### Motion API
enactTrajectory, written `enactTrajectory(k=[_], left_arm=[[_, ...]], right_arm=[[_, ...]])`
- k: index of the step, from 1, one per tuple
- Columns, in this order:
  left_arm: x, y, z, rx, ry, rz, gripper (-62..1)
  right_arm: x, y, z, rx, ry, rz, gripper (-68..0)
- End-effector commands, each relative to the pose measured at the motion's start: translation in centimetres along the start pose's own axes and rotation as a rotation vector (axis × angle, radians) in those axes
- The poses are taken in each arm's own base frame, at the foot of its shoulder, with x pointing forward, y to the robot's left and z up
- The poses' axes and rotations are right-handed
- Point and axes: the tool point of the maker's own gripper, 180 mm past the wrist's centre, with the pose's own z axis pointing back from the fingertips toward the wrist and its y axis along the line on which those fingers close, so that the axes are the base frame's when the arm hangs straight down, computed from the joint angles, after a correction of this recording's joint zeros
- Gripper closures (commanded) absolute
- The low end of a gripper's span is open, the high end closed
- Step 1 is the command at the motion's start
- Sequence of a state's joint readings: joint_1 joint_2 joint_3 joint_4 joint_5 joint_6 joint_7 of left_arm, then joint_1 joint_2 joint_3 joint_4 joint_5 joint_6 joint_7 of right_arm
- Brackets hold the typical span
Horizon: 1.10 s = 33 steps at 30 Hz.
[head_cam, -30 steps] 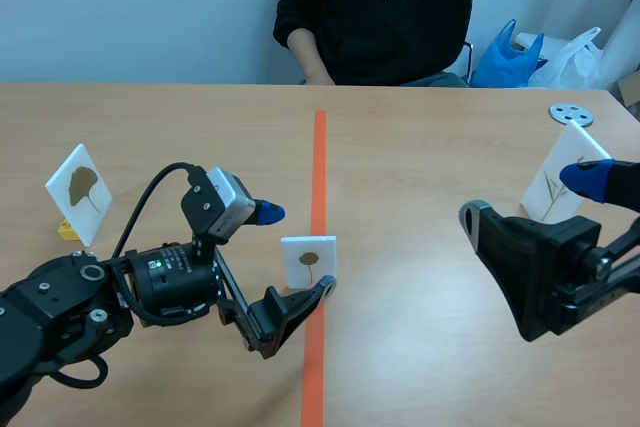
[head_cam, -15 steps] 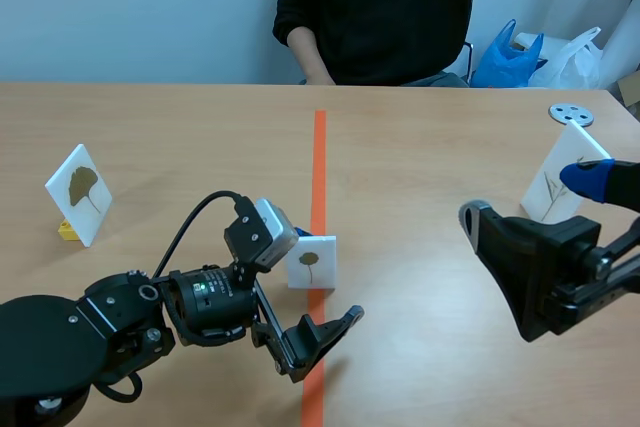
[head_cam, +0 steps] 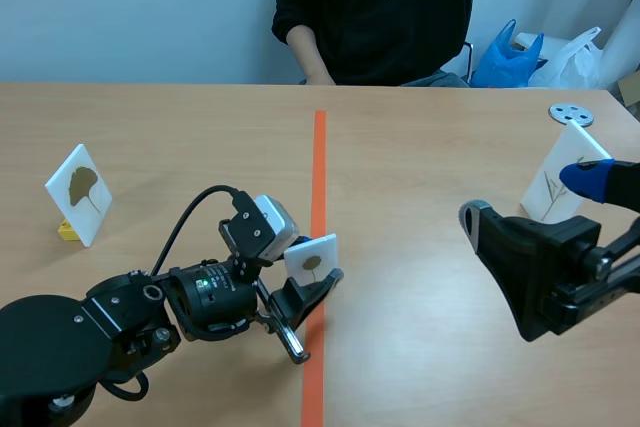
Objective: Sort the leaf by its shape. The table is split by an orange tape line. A compound leaf with several leaflets goes to the left side, a simple leaf with one blade goes to the right side. Return to the home posture when a red brick is placed on the table.
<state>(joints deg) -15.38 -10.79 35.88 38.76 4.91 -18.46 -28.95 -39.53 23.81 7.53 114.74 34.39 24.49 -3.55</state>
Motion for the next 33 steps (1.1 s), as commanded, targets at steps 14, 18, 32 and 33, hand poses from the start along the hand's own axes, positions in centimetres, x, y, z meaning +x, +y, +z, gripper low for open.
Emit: enactTrajectory(k=[14, 18, 32, 33], left_arm=[[-1.5, 0.9, 0.5, 0.039, 0.030, 0.019, -10.0], [-1.3, 0.9, 0.5, 0.042, 0.015, 0.023, -10.0], [1.6, 1.7, 1.0, 0.105, -0.069, 0.110, -5.3], [2.0, 2.1, 1.1, 0.119, -0.073, 0.120, -5.3]], right_arm=[[1.0, -0.2, -0.2, 0.002, -0.040, -0.002, -67.9], [1.1, -0.2, -0.2, 0.002, -0.043, -0.005, -67.9], [1.2, -0.2, -0.2, 0.002, -0.048, -0.004, -67.9], [1.2, -0.2, -0.2, 0.002, -0.048, -0.004, -67.9]])
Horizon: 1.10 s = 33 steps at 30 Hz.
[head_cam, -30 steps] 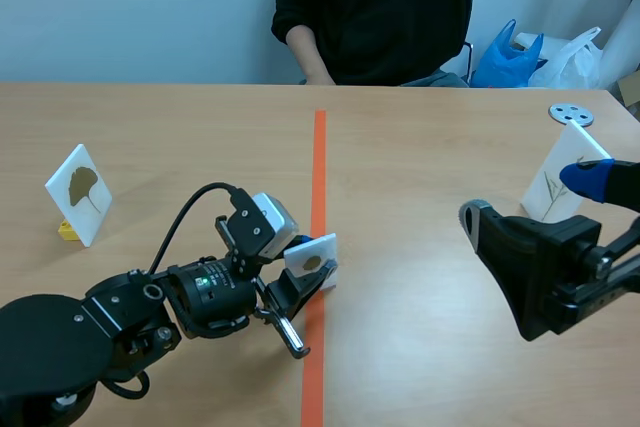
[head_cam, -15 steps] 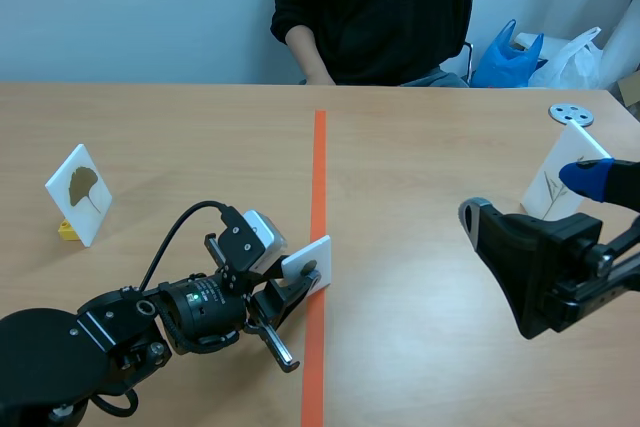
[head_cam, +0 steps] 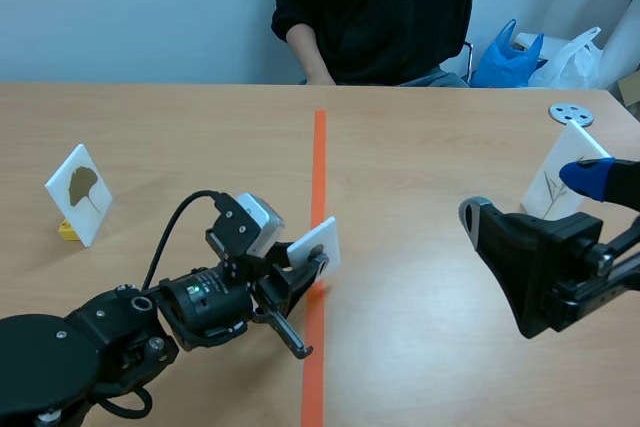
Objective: Sort the leaf by its shape. The table is split by an orange tape line. A compound leaf with several leaflets goes to the left side, a simple leaf with one blade goes to the right side. Return to the home posture when a red brick is placed on the table.
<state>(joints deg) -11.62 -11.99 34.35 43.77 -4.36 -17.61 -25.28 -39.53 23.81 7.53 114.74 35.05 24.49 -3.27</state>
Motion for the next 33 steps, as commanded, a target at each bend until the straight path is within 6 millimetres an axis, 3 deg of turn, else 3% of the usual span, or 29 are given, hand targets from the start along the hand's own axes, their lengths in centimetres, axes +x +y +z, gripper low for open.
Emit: enactTrajectory(k=[1, 6, 10, 17, 25, 33], left_arm=[[1.9, 1.5, 0.1, 0.044, -0.044, -0.001, -5.3], [2.9, 6.3, 1.4, 0.213, -0.030, 0.055, -5.3], [2.9, 10.9, 3.6, 0.372, -0.020, 0.070, -5.3], [2.1, 15.8, 7.6, 0.537, 0.029, 0.045, -5.3], [0.1, 18.0, 11.3, 0.636, 0.087, 0.049, -5.3], [-0.8, 19.1, 13.0, 0.712, 0.067, 0.078, -5.3]], right_arm=[[1.0, -0.2, -0.2, 0.002, -0.038, 0.006, -67.9], [1.2, -0.2, -0.3, 0.001, -0.044, 0.008, -67.9], [1.2, -0.2, -0.3, 0.001, -0.045, 0.008, -67.9], [1.2, -0.2, -0.3, 0.001, -0.046, 0.008, -67.9], [1.2, -0.2, -0.3, 0.001, -0.045, 0.008, -67.9], [1.2, -0.2, -0.3, 0.001, -0.045, 0.008, -67.9]])
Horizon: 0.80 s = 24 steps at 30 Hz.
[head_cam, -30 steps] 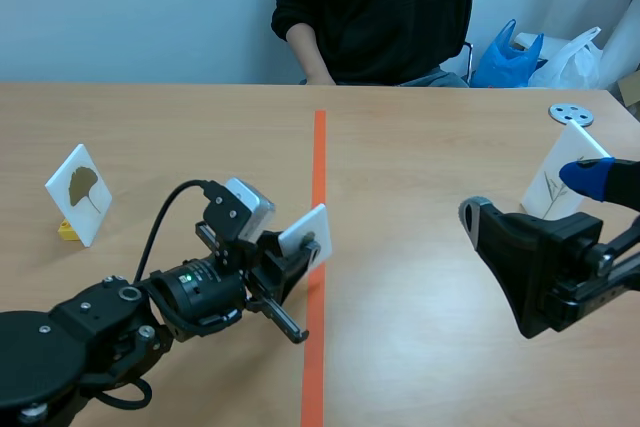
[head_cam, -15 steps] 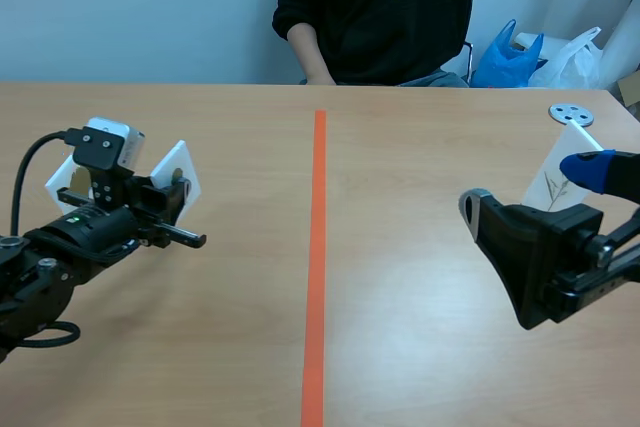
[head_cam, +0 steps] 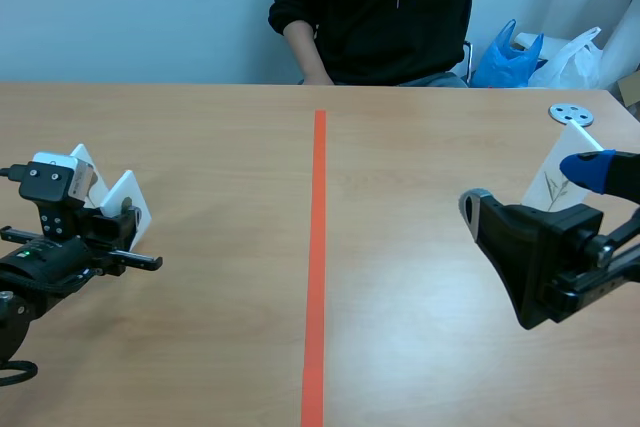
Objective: Sort the leaf by its shape. The table is split by an orange tape line. A compound leaf with several leaflets goes to the left side, a simple leaf with one blade goes to the right side. Return to the home posture when a red brick is placed on the table.
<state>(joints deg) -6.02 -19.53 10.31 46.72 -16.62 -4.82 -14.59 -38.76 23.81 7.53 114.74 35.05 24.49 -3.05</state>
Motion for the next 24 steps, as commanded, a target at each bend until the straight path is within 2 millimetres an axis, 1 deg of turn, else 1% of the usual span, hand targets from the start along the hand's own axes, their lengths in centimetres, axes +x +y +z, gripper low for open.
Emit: enactTrajectory(k=[1, 5, 11, 14, 16, 19, 21, 24], left_arm=[[1.1, 1.1, -0.2, 0.031, -0.037, -0.005, -5.3], [0.2, 2.0, 0.1, 0.068, -0.025, -0.011, -5.3], [-0.9, 2.6, 0.4, 0.085, -0.007, -0.010, -5.8], [-0.9, 2.9, 0.5, 0.094, -0.009, -0.005, -6.1], [-0.8, 3.3, 0.5, 0.110, -0.014, 0.016, -9.8], [-0.6, 4.1, 0.7, 0.137, -0.025, 0.051, -21.0], [-0.6, 4.4, 0.8, 0.146, -0.027, 0.058, -27.4], [-0.8, 4.6, 0.9, 0.160, -0.025, 0.095, -33.6]], right_arm=[[0.7, -0.1, -0.1, 0.002, -0.030, 0.002, -67.9], [0.7, -0.1, -0.1, 0.002, -0.030, 0.001, -67.9], [0.8, -0.1, -0.1, 0.003, -0.035, -0.008, -67.9], [0.9, -0.1, -0.1, 0.003, -0.037, -0.012, -67.9], [0.9, -0.1, -0.1, 0.003, -0.036, -0.012, -67.9], [0.9, -0.1, -0.1, 0.003, -0.036, -0.012, -67.9], [0.9, -0.1, -0.1, 0.004, -0.036, -0.012, -67.9], [0.9, -0.1, -0.1, 0.004, -0.036, -0.012, -67.9]])
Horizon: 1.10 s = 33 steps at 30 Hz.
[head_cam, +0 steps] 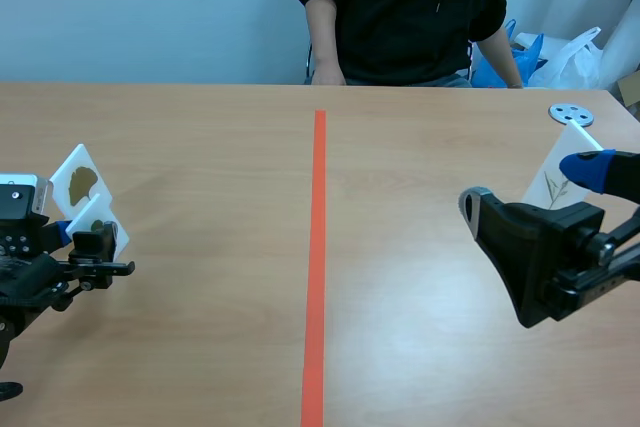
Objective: Sort the leaf by its shape. The table is split by an orange tape line. A compound leaf with several leaflets goes to the left side, a simple leaf with one blade goes to the right side. Return to the home posture when a red brick is placed on the table.
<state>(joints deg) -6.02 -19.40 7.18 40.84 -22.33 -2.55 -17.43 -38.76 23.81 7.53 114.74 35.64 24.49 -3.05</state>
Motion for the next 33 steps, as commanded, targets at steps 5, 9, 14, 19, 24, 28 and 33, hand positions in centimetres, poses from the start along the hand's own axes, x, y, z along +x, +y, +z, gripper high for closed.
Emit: enactTrajectory(k=[5, 9, 14, 19, 24, 28, 33], left_arm=[[1.1, 0.4, 0.4, 0.016, -0.041, 0.049, -44.3], [2.0, 0.2, 1.5, 0.010, -0.074, 0.079, -49.0], [4.8, -0.4, 3.0, -0.015, -0.153, 0.073, -55.7], [8.4, -0.4, 4.9, -0.031, -0.231, 0.056, -56.7], [12.6, -2.6, 7.6, -0.134, -0.326, 0.038, -62.3], [14.7, -5.9, 10.0, -0.249, -0.345, 0.034, -62.3], [16.1, -10.4, 13.3, -0.411, -0.329, 0.027, -62.3]], right_arm=[[0.8, -0.1, -0.1, 0.003, -0.032, -0.003, -67.9], [0.8, -0.1, -0.1, 0.003, -0.032, -0.003, -67.9], [0.8, -0.1, -0.1, 0.003, -0.032, -0.003, -67.9], [0.8, -0.1, -0.1, 0.003, -0.032, -0.003, -67.9], [0.8, -0.1, -0.1, 0.003, -0.032, -0.003, -67.9], [0.8, -0.1, -0.1, 0.001, -0.032, -0.002, -67.9], [0.8, -0.1, -0.1, 0.002, -0.031, -0.002, -67.9]])
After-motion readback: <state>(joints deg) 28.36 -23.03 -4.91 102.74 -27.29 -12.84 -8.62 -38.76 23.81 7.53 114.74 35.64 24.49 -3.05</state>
